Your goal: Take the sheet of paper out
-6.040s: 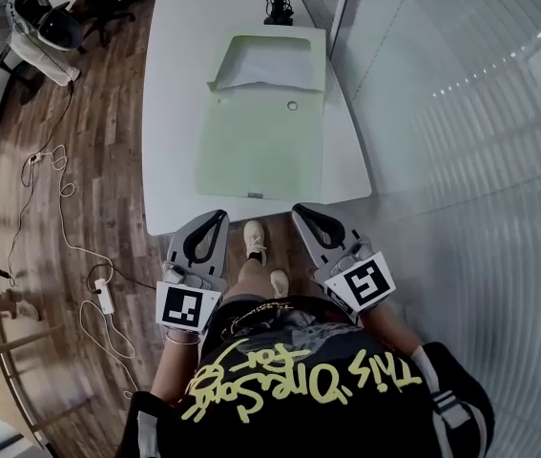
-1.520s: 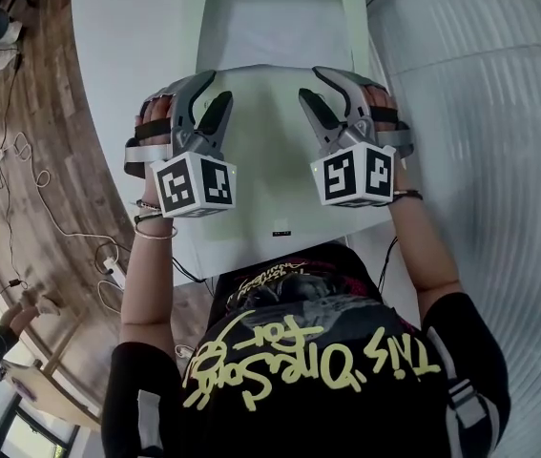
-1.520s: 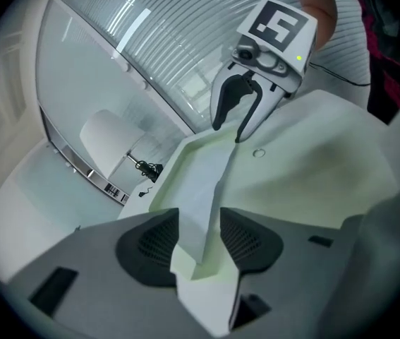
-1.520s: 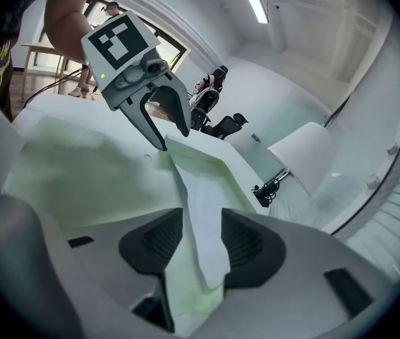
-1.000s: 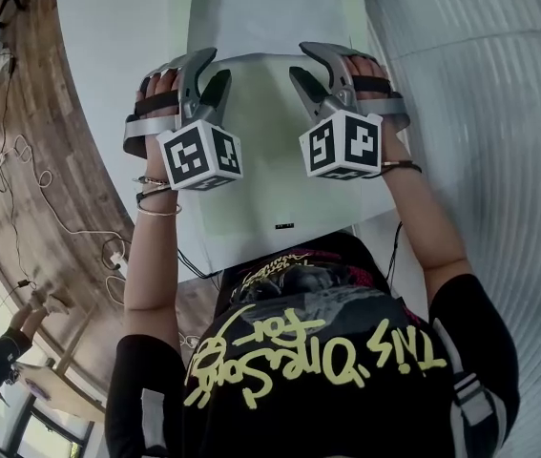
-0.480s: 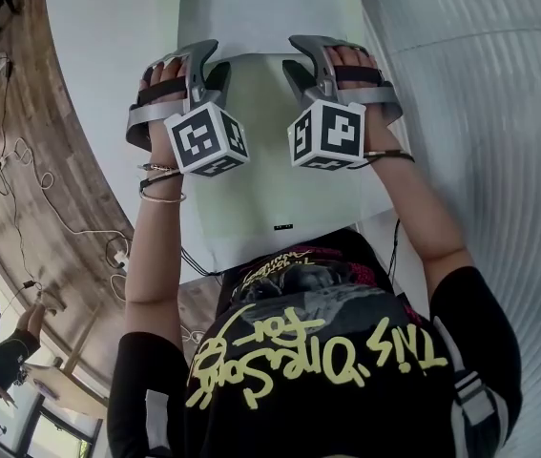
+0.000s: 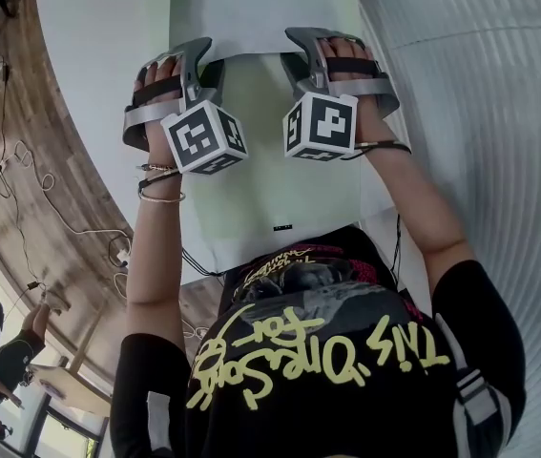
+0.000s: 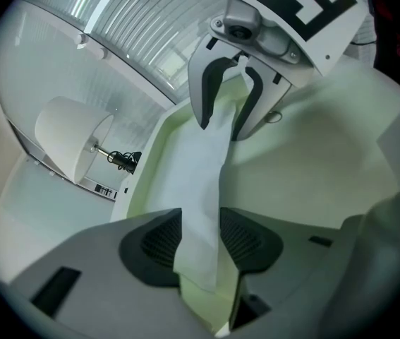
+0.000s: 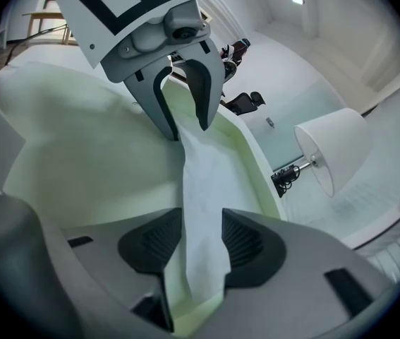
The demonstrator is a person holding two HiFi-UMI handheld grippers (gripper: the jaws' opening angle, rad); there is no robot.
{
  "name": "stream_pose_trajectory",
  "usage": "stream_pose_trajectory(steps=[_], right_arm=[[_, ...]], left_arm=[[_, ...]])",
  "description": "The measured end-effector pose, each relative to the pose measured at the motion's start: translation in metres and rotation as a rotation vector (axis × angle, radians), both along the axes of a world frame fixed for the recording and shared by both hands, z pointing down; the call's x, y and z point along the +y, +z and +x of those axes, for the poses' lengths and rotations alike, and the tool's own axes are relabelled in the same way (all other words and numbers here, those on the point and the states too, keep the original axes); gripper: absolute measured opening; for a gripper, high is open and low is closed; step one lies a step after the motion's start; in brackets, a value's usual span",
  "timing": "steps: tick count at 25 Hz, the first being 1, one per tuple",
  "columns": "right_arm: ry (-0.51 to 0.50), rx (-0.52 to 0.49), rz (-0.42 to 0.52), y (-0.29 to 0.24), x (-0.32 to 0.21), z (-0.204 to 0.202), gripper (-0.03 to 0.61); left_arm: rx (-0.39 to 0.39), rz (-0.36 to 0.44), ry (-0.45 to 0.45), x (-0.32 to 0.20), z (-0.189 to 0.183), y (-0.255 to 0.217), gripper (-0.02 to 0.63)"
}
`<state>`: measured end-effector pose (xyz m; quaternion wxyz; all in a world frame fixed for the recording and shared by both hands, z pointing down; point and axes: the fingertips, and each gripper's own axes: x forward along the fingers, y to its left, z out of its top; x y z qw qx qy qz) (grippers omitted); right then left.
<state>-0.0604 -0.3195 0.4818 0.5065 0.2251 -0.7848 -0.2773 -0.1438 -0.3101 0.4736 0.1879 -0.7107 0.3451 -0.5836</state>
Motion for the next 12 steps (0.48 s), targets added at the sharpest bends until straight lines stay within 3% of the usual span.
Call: stream_pose_trajectory(steps=[12], right_arm=[[-0.018,0.004,0.030,-0.003,-0.005,-0.011,0.151]], left_arm=[[0.013,0.017,0.002,-0.004,0.001,-0.004,0.112]])
